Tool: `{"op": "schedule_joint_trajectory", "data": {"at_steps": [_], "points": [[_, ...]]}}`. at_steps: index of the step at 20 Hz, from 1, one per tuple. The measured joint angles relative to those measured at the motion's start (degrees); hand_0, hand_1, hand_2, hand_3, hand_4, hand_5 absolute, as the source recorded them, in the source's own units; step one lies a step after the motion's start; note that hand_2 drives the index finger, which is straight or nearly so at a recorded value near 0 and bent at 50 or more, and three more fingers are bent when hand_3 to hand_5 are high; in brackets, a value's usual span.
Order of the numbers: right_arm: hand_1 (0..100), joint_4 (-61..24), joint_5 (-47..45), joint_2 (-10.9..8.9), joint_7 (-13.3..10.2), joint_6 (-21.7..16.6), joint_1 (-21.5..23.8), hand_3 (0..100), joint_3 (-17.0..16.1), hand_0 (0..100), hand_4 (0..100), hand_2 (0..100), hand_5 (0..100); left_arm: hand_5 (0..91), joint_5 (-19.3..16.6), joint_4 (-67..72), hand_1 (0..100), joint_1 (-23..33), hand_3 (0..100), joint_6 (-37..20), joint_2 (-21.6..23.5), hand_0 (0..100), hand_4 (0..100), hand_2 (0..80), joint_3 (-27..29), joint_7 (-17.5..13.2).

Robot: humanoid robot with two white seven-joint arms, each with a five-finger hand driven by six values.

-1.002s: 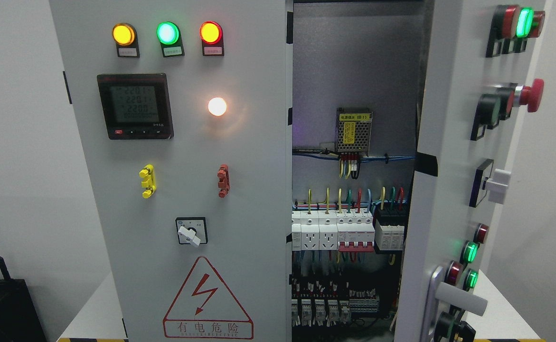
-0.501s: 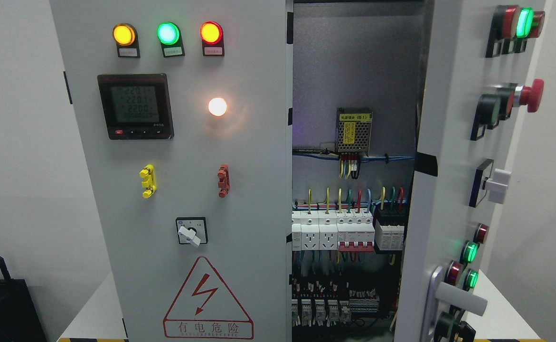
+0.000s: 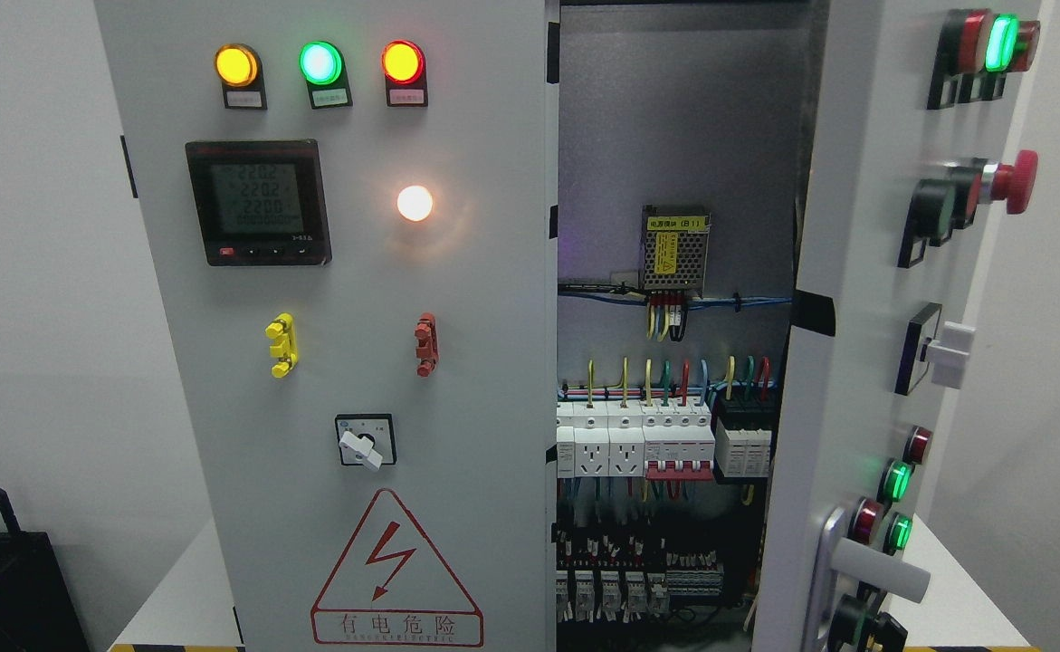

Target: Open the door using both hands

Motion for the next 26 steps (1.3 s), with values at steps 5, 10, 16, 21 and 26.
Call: {"op": "schedule_joint_trajectory", "data": {"at_steps": [5,10,16,21,26], "points": [[0,0.0,0.0,0.02,0.0,0.0,0.0,0,0.0,0,0,0,0,0.0,12.9,-1.6,0,-9.3,0,11.9,9.0,0,3,0.0,1.9,-4.9],[0,0.0,0.0,0.03,0.0,0.0,0.0,0,0.0,0,0,0,0,0.0,22.0,-3.6,0,-18.8,0,25.4,16.7,0,3,0.0,3.0,-12.4],[0,0.0,0.0,0.06,0.0,0.0,0.0,0,0.0,0,0,0,0,0.0,29.8,-6.3,0,-27.2,0,35.1,23.2,0,3,0.0,3.9,-22.3],[0,0.0,0.0,0.06,0.0,0.0,0.0,0,0.0,0,0,0,0,0.0,36.2,-7.8,0,-32.2,0,40.3,28.2,0,3,0.0,4.3,-27.6],[0,0.0,0.0,0.06,0.0,0.0,0.0,0,0.0,0,0,0,0,0.0,41.2,-8.8,0,-34.4,0,41.4,32.0,0,3,0.0,4.7,-29.8]]}}
